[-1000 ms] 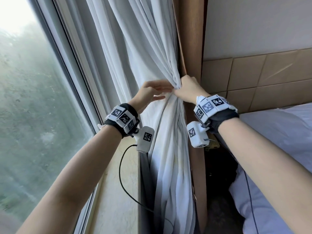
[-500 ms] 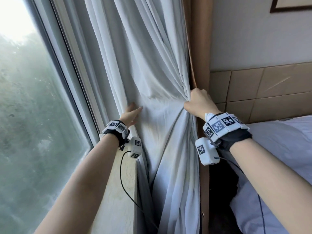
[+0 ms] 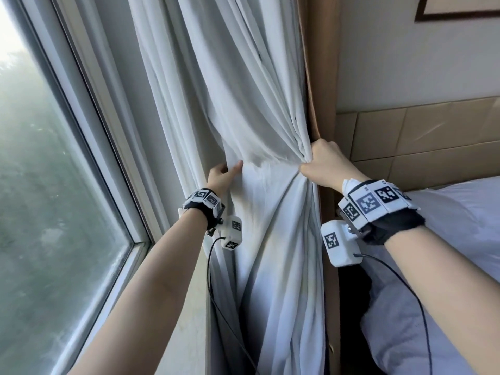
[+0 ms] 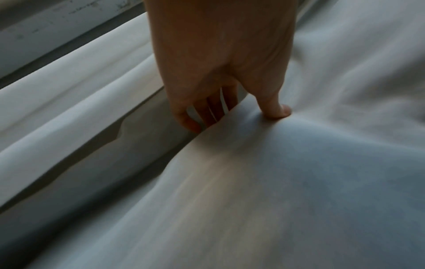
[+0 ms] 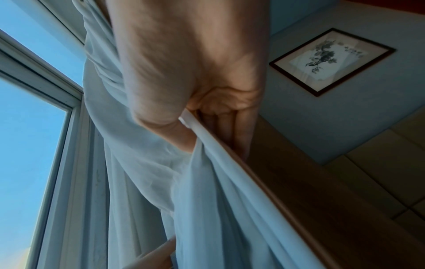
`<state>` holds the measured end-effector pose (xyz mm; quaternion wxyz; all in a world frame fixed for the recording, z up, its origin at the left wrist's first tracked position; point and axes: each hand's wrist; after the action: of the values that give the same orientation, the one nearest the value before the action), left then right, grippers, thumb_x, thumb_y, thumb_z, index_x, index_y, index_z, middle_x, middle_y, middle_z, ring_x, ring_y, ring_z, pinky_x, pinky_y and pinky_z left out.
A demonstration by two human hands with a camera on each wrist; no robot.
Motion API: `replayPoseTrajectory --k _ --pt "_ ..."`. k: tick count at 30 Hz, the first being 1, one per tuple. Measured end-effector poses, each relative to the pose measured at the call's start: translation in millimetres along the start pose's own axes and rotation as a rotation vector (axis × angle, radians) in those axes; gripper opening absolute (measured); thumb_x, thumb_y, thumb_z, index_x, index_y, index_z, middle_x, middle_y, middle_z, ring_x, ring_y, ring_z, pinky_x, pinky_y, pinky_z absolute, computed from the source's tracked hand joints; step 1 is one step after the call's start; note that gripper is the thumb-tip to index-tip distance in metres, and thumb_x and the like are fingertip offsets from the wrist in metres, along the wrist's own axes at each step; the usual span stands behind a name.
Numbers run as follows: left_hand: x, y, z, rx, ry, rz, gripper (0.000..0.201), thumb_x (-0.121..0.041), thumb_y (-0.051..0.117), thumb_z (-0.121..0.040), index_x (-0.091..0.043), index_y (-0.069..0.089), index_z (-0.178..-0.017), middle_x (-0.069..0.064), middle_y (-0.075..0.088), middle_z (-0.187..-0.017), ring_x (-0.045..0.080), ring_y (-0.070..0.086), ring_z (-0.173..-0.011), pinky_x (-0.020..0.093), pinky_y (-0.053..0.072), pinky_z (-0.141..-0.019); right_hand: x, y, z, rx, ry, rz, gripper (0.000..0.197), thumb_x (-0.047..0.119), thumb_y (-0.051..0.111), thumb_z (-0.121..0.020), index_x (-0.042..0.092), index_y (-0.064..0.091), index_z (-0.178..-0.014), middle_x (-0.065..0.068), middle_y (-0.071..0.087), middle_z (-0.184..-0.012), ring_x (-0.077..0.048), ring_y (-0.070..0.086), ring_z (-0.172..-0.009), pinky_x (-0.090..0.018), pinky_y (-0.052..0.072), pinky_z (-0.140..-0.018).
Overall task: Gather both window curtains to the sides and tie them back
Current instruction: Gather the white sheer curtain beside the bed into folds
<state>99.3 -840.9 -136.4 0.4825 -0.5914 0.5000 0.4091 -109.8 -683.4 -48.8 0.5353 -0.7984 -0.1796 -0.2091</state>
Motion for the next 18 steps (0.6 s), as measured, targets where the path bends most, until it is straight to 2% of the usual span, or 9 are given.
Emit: replayPoseTrajectory --k 1,4,7,8,10,13,16,18 --pt "-1 -1 0 -0.016 0.015 0.024 0.032 -0.029 0.069 -0.088 0.0 0.064 -0.1 -0.006 0.057 -0.068 0.001 0.057 -0.052 0.011 0.043 -0.046 0 0 0 -0.002 0.0 -0.004 0.011 0.008 0.047 -0.072 -0.002 0.053 -0.073 -0.012 0.054 -0.075 -0.035 0.052 -0.073 -0.034 0.046 -0.065" --pt "-5 -7 3 -0.077 0.056 0.01 0.028 -0.021 0.074 -0.083 0.002 0.068 -0.097 0.0 0.066 -0.075 0.011 0.062 -0.062 0.016 0.049 -0.05 2 2 2 -0.002 0.004 -0.006 0.012 0.009 0.047 -0.07 -0.002 0.052 -0.072 -0.014 0.054 -0.075 -0.036 0.053 -0.074 -0.035 0.046 -0.064" --pt "-2 -16 3 -0.091 0.063 -0.018 0.021 -0.02 0.075 -0.081 0.0 0.072 -0.087 0.005 0.069 -0.076 0.018 0.062 -0.064 0.027 0.052 -0.062 6 3 5 -0.016 0.001 0.009 0.012 0.008 0.048 -0.074 -0.002 0.052 -0.077 -0.014 0.052 -0.08 -0.034 0.051 -0.073 -0.032 0.043 -0.064" --pt "-2 -18 3 -0.093 0.075 -0.06 0.022 -0.022 0.073 -0.082 0.0 0.071 -0.081 0.006 0.064 -0.071 0.019 0.057 -0.061 0.028 0.048 -0.06 7 4 5 -0.023 0.0 0.021 0.011 0.008 0.049 -0.075 -0.002 0.052 -0.078 -0.013 0.05 -0.08 -0.031 0.049 -0.069 -0.031 0.042 -0.065" --pt "0 -24 6 -0.11 0.12 -0.197 0.033 -0.026 0.069 -0.085 0.001 0.063 -0.067 0.005 0.047 -0.06 0.017 0.041 -0.056 0.027 0.035 -0.055 9 4 7 -0.036 0.008 0.043 0.009 0.007 0.05 -0.079 -0.002 0.05 -0.081 -0.008 0.043 -0.076 -0.026 0.044 -0.064 -0.033 0.044 -0.068" --pt "-3 -35 18 -0.131 0.205 -0.338 0.039 -0.026 0.061 -0.089 -0.008 0.047 -0.057 -0.002 0.032 -0.053 0.016 0.028 -0.05 0.027 0.024 -0.053 11 4 8 -0.056 0.025 0.054 0.012 0.008 0.05 -0.082 -0.003 0.051 -0.088 -0.004 0.036 -0.074 -0.03 0.043 -0.072 -0.038 0.048 -0.076" --pt "-5 -49 41 -0.171 0.28 -0.517 0.046 -0.028 0.055 -0.093 -0.016 0.03 -0.057 -0.004 0.028 -0.051 0.016 0.025 -0.048 0.03 0.021 -0.049 15 5 9 -0.064 0.015 0.068 0.01 0.008 0.051 -0.082 0.0 0.047 -0.083 -0.011 0.042 -0.081 -0.033 0.047 -0.08 -0.04 0.047 -0.077" --pt "-4 -58 56 -0.211 0.31 -0.533 0.045 -0.028 0.054 -0.095 -0.016 0.03 -0.058 -0.004 0.031 -0.052 0.016 0.027 -0.048 0.031 0.022 -0.048 18 7 8 -0.063 0.006 0.07 0.013 0.008 0.052 -0.081 0.004 0.042 -0.074 -0.014 0.045 -0.088 -0.035 0.049 -0.083 -0.039 0.047 -0.075"
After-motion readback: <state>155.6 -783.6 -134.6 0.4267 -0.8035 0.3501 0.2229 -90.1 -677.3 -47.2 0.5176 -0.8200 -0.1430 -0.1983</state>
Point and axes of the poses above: each hand's wrist, its own z-axis away from the middle knuckle, its own y-axis out of the palm, x = y × z
